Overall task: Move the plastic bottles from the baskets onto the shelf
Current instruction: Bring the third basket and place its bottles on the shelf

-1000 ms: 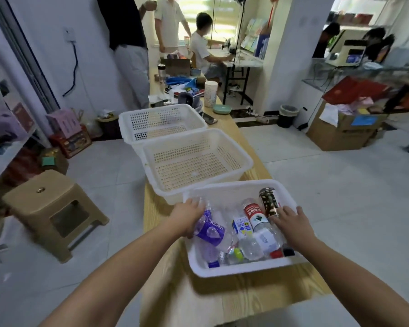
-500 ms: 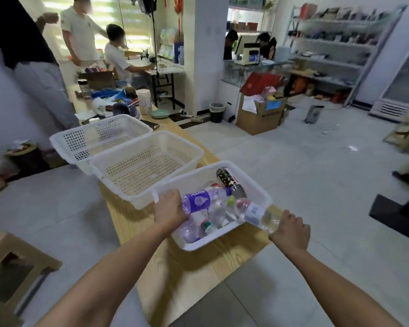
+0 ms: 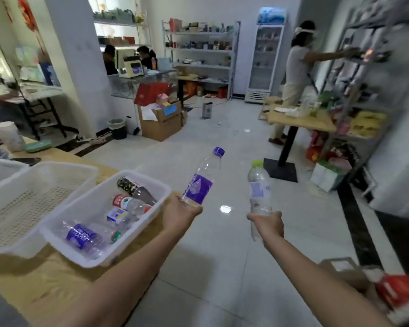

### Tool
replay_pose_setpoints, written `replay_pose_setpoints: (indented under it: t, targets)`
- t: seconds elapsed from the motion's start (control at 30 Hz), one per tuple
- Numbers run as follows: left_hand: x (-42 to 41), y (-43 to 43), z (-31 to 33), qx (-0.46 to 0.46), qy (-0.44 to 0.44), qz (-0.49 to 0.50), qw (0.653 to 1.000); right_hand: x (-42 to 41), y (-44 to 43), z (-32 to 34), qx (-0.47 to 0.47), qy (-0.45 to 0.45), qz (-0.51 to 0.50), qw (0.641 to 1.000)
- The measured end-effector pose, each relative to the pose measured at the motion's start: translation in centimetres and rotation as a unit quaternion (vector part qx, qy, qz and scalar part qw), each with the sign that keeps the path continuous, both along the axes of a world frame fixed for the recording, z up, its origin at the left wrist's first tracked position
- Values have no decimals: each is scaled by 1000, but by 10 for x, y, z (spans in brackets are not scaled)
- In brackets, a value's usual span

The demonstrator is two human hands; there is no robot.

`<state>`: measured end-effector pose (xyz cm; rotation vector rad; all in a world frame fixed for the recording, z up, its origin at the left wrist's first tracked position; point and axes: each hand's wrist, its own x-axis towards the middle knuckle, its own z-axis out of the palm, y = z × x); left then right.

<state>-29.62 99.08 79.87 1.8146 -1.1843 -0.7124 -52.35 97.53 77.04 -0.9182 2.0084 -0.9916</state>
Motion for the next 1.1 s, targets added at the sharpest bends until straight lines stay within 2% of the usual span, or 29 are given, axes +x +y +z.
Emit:
replay_pose_setpoints:
  t: [0.23,0.37,0.53,0.73,0.87,0.97,1.1]
  targets:
    - [-187,23,-11,12,37,-204,978,-181,110,-3,-48,-47,-209,976]
    - [-275,49,-20,22,52,-310,949,-261,183,-9,-74,-44,-305,948]
    - [-364,84,-24,59,66,-418,904,-315,270,-6,-95,-32,-426,899]
    - [-452,121,-29,120,146,-460,868,-353,354,-15,-120,-35,-545,829]
    - [-495,143,-25,144,193,-506,828,-380,384,-38,-130,-37,-594,793]
    - [-527,140,-26,166,230,-526,802,-402,386,-52,-145,-44,-609,778]
    - [-570,117,-32,196,230,-544,783,-415,357,-34,-158,-44,-616,770]
